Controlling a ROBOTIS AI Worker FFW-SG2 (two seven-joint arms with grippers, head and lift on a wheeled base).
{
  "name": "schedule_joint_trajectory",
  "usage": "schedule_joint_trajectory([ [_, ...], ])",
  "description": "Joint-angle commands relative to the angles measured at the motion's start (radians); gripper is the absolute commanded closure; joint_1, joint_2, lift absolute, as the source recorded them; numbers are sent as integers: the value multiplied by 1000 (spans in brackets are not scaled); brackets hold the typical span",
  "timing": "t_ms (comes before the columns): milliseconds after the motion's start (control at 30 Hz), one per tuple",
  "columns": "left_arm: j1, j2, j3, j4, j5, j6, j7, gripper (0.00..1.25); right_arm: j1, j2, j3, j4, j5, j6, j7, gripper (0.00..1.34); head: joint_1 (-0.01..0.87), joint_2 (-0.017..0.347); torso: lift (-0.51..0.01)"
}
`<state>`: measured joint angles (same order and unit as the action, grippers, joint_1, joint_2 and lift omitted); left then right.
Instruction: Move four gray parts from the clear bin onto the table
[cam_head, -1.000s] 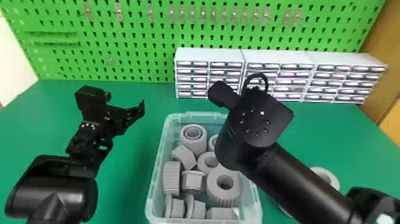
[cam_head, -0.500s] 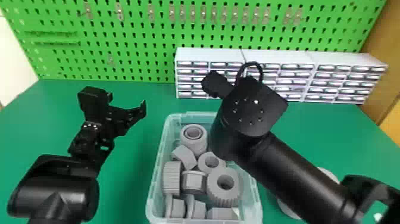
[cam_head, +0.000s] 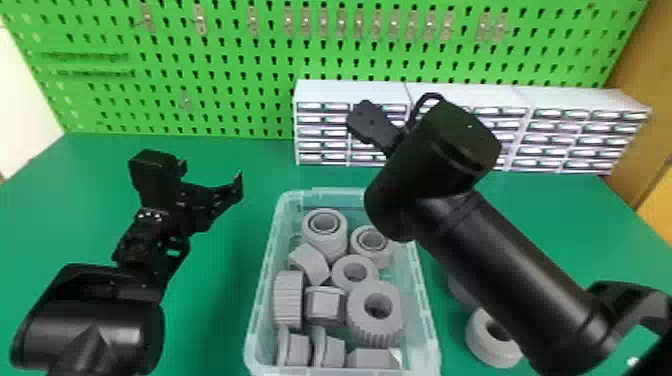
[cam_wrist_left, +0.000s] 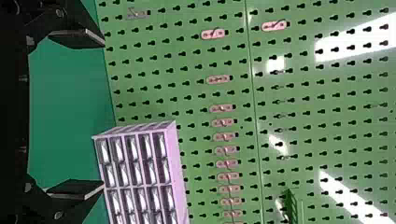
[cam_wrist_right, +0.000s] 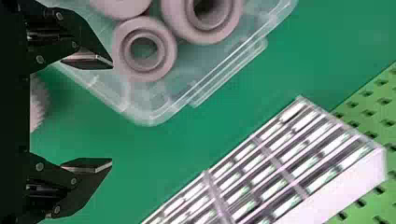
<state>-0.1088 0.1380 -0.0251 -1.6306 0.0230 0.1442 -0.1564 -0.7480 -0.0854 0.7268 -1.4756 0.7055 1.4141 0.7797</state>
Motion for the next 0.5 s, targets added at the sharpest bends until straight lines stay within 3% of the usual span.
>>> schedule_joint_trajectory([
  [0,-2,0,-1,0,0,0,0,206,-2,0,-18,3,-147,-50,-40,513,678,34,-50],
  [167,3,0,2,0,2,0,0,206,4,-4,-55,67,-345,-132,-51,512,678,34,-50],
  [467,9,0,5,0,2,0,-2,206,7,-8,-35,104,-478,-192,-51,510,678,34,-50],
])
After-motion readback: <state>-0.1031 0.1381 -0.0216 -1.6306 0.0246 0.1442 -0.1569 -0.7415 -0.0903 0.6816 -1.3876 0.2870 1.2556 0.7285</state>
